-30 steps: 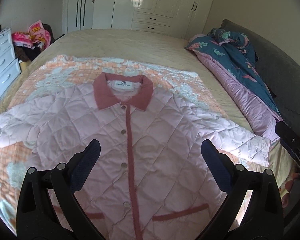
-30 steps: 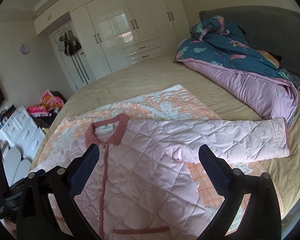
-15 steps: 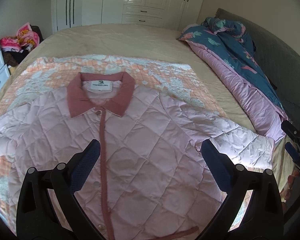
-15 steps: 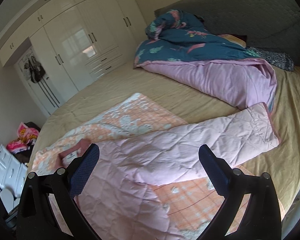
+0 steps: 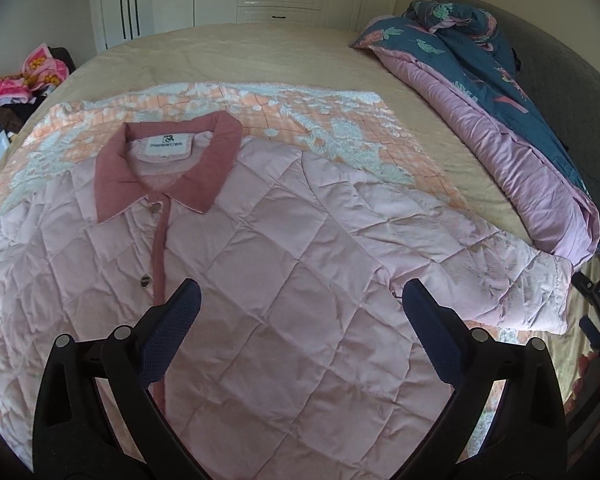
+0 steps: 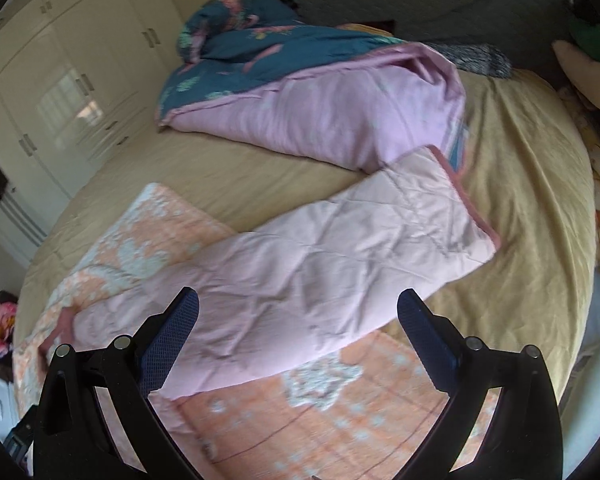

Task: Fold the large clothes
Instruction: 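Move the right gripper to the jacket's sleeve cuff and close on it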

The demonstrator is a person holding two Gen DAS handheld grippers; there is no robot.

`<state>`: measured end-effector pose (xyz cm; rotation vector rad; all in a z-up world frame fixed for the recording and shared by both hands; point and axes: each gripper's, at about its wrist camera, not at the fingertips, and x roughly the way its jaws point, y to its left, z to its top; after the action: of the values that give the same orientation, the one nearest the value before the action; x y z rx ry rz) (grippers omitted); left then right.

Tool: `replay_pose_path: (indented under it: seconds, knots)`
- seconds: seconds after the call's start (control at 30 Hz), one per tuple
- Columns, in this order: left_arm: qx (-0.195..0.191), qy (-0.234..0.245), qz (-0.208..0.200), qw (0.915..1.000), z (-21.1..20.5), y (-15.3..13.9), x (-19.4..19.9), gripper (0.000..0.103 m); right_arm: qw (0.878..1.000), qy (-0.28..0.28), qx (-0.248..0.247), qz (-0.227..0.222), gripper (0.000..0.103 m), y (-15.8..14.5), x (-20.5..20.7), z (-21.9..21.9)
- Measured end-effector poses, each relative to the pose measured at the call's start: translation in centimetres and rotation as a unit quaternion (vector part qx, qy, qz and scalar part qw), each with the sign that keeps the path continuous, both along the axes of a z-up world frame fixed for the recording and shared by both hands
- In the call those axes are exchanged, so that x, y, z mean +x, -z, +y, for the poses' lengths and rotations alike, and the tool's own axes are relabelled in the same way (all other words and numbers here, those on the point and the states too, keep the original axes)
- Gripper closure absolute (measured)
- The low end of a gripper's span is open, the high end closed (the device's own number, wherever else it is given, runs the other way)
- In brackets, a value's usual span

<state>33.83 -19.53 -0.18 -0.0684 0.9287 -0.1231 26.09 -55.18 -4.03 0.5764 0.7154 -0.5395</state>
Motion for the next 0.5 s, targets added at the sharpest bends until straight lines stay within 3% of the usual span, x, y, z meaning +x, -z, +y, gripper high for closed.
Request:
replay_pose_path:
  seconds: [0.3, 0.5]
  knots:
    - [0.013, 0.000, 0.022, 0.9997, -1.4, 2.4, 1.5, 0.008, 0.996, 0.057, 0.057, 0.041, 0.004, 5.5, 0.7, -4.0]
    - [0.023, -0.015, 0.033, 0.9991, -1.0, 3.7, 2.7, 0.008, 0.985, 0.088, 0.144, 0.033, 0.004, 8.9, 1.2, -6.2]
